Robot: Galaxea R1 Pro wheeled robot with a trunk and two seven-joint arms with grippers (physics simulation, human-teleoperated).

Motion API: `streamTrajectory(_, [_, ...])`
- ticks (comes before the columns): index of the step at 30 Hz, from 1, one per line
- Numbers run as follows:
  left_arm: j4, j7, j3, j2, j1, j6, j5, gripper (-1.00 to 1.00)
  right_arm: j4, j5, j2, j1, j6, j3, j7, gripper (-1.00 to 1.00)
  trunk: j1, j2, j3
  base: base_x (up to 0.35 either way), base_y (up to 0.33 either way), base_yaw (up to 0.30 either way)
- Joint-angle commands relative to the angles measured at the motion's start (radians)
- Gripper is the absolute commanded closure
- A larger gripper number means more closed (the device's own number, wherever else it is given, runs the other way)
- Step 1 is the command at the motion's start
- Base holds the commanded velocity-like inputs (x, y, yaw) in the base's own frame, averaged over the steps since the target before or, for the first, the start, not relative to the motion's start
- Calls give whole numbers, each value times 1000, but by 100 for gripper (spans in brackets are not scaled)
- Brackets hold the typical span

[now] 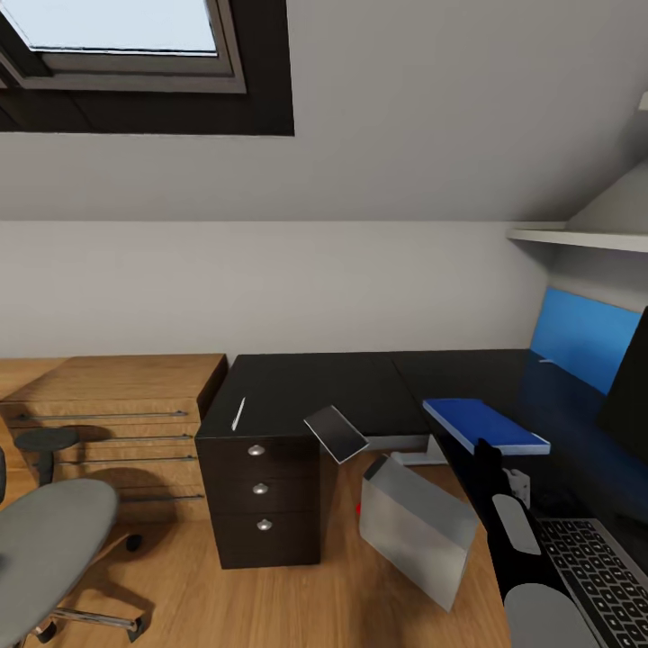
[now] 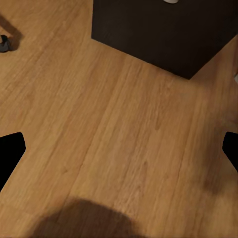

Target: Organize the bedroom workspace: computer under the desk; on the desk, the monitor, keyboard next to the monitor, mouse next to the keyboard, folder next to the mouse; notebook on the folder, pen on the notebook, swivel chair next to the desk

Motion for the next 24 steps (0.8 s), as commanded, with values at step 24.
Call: streamTrajectory(24, [0, 6, -10, -1, -1, -7, 8, -100, 1, -12, 2, -1, -2, -2, 0, 100, 0, -1, -1, 15, 58, -70])
